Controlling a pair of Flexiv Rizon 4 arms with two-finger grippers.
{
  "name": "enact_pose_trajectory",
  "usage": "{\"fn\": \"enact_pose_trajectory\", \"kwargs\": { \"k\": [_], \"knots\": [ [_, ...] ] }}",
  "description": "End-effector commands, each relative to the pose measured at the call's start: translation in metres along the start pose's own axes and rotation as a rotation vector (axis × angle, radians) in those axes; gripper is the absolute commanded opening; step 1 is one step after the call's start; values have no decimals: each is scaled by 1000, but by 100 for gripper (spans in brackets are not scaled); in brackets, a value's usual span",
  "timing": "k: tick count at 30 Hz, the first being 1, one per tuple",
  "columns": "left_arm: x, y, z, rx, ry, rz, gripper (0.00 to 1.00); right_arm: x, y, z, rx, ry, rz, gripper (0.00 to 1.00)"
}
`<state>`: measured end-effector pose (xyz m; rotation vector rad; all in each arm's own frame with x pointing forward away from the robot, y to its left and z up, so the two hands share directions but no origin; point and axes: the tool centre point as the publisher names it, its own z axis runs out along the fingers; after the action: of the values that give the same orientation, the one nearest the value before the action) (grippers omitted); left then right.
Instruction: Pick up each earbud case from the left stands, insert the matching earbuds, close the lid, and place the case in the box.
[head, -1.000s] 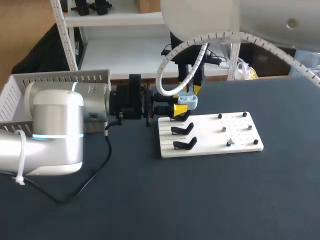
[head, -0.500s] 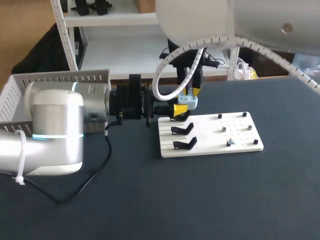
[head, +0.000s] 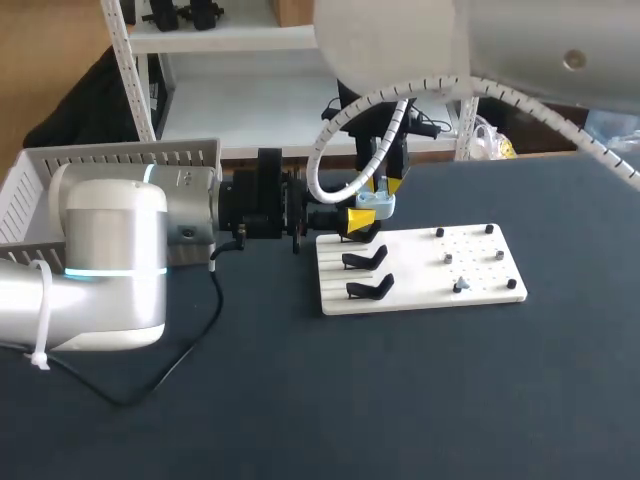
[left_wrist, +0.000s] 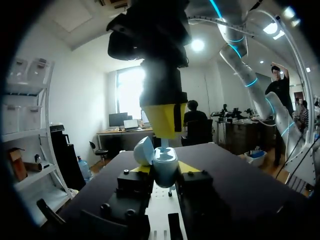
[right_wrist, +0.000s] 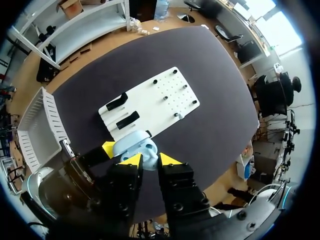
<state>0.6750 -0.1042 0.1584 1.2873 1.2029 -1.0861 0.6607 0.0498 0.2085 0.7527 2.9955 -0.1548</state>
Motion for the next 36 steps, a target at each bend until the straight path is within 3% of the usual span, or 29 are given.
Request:
{"fn": "enact_pose_trajectory", "kwargs": {
  "k": [1,28,29,31,33,36],
  "knots": [
    [1,-2,0,-6,-4,2,0,0,2,1,1,-1,1,0],
    [1,-2,0,-6,-4,2,0,-6,9,10,38,22,7,0],
    [1,-2,0,-6,-4,2,0,-6,9,11,39,23,7,5],
    [1,-2,0,-6,-4,2,0,-6,9,11,41,25,6,27],
    [1,-2,0,-6,-4,2,0,-6,10,11,42,26,6,36],
    [1,-2,0,-6,-4,2,0,-4,8,8,33,23,5,41]
  ]
}}
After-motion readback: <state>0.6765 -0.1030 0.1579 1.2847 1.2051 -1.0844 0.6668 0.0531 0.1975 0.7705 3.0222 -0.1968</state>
